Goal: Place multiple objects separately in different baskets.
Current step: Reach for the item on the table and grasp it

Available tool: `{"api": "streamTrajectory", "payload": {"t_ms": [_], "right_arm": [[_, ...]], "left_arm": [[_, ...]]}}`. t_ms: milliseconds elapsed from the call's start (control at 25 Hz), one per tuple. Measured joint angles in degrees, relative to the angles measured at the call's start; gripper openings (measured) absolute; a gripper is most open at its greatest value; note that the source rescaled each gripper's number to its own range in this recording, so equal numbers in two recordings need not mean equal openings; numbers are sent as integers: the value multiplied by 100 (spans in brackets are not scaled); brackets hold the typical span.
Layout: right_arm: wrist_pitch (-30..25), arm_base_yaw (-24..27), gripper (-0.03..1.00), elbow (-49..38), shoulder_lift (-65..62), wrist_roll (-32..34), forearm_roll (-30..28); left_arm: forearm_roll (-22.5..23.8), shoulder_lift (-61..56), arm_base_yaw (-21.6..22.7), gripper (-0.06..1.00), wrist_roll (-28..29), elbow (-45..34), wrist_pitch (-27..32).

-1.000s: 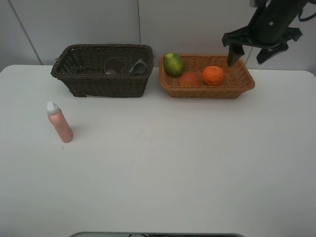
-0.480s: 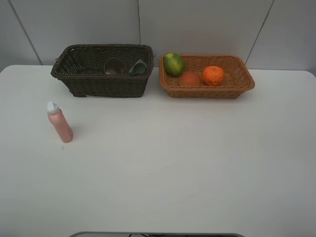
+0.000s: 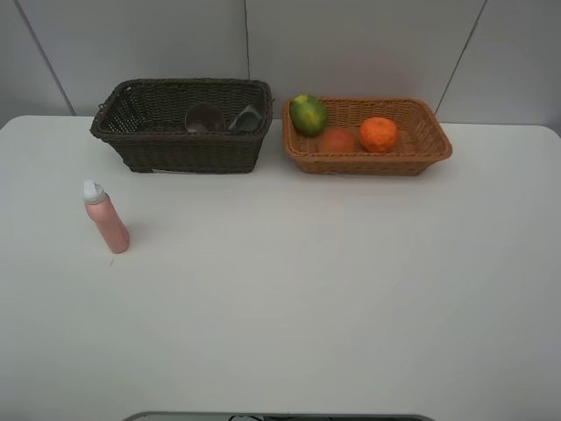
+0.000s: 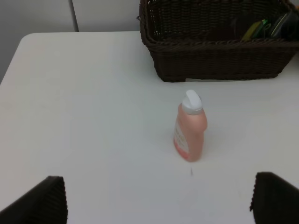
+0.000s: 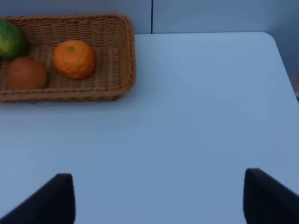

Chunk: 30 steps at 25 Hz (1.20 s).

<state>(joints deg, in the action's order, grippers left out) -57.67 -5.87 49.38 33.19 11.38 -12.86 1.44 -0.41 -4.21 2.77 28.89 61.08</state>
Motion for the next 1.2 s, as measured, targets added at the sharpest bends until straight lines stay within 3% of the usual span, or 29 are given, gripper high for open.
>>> {"api": "streamTrajectory", "payload": {"t_ms": [200,520,680,1000,1200], "right_arm": [[-28,-259,91,-661,-918,0,0],[-61,-269,91,-1482,-1929,0,412],[-366,-269,91,-1792,-2261,0,418],[-384,-261,91,-1919,-2362,-1,412],[-377,3,91,-1924,-2375,-203,395]], "left_arm": [[0,0,0,100,0,0,0],[0,0,0,100,0,0,0],[0,0,0,100,0,0,0],[0,0,0,100,0,0,0],[0,0,0,100,0,0,0]]}}
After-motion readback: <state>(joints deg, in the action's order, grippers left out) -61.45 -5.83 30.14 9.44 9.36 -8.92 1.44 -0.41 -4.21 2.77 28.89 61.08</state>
